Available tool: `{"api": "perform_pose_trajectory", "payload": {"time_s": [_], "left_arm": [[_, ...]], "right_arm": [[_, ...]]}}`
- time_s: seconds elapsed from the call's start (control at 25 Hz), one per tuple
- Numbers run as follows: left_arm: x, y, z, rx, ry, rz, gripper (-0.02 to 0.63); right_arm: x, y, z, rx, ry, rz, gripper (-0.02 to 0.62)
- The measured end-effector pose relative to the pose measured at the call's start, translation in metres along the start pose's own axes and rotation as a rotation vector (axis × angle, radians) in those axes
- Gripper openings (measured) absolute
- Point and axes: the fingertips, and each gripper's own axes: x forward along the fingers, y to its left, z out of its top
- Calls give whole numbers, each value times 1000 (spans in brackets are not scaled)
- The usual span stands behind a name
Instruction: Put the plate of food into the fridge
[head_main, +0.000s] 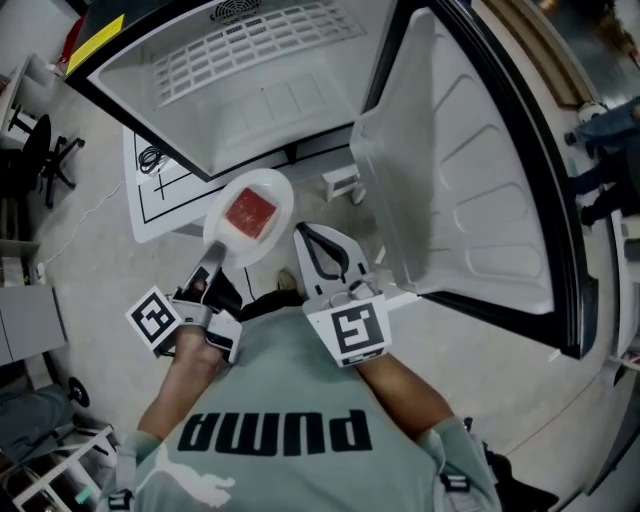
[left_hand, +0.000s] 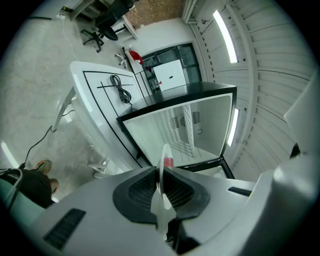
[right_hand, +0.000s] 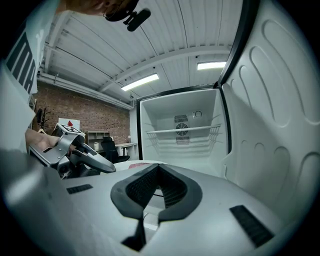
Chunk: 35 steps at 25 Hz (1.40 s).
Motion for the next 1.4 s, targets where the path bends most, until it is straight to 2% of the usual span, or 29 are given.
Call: {"api": "perform_pose_trajectory", "payload": {"time_s": [0.44, 0.88, 1.4], "left_arm": [[10, 0, 37, 0, 51, -22, 32], [23, 6, 56, -5, 113, -70, 32], [56, 12, 62, -5, 111, -63, 32]], "right_arm": [[30, 14, 11, -16, 28, -63, 5], [49, 19, 16, -44, 40, -139, 5], [70, 1, 11, -62, 57, -123, 5]]}}
